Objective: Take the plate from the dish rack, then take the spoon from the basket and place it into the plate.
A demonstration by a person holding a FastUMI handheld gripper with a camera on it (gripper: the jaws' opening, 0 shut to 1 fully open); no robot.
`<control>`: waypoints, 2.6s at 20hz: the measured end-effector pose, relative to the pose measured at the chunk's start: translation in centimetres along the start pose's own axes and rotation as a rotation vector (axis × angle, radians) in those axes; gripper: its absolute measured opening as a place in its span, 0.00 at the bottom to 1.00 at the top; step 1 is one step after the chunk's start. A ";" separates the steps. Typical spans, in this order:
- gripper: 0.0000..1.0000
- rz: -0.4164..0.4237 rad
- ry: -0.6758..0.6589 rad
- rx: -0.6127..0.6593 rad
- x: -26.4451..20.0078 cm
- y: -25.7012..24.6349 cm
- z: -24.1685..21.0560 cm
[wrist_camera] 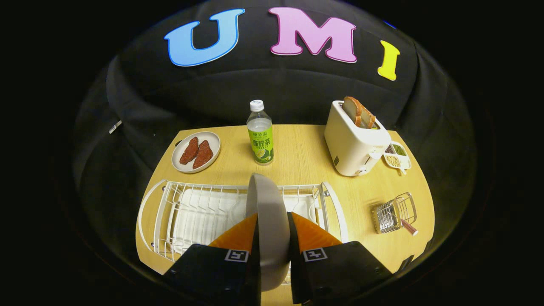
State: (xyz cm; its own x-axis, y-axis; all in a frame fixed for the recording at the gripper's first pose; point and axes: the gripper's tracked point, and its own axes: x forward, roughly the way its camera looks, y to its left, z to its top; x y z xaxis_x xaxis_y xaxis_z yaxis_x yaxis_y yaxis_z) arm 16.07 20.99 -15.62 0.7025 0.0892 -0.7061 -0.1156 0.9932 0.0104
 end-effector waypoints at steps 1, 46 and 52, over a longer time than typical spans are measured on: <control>0.31 -0.009 -0.005 -0.015 0.0 0.0 0.2; 0.26 0.361 0.121 0.318 -14.3 -27.1 -13.9; 0.26 0.434 0.250 0.304 -7.6 -28.4 -19.1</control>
State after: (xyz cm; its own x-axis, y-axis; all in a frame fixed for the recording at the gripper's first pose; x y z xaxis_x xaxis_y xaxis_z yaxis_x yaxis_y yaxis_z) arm 0.62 -9.28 -24.04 0.4446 0.5091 -0.7370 -0.1235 0.8498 0.5124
